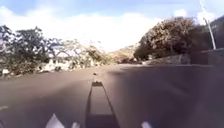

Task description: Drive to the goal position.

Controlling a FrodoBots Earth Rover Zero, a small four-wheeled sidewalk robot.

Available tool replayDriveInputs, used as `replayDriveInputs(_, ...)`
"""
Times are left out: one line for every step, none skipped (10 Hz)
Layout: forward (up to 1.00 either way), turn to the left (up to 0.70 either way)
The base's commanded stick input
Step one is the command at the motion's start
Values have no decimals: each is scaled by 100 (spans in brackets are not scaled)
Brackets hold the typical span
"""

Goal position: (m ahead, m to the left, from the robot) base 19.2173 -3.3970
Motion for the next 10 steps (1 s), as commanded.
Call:
replayDriveInputs(85, -34)
replayDriveInputs(85, -34)
replayDriveInputs(85, -34)
replayDriveInputs(85, -34)
replayDriveInputs(85, -34)
replayDriveInputs(85, -34)
replayDriveInputs(85, -34)
replayDriveInputs(85, -25)
replayDriveInputs(85, -13)
replayDriveInputs(85, 0)
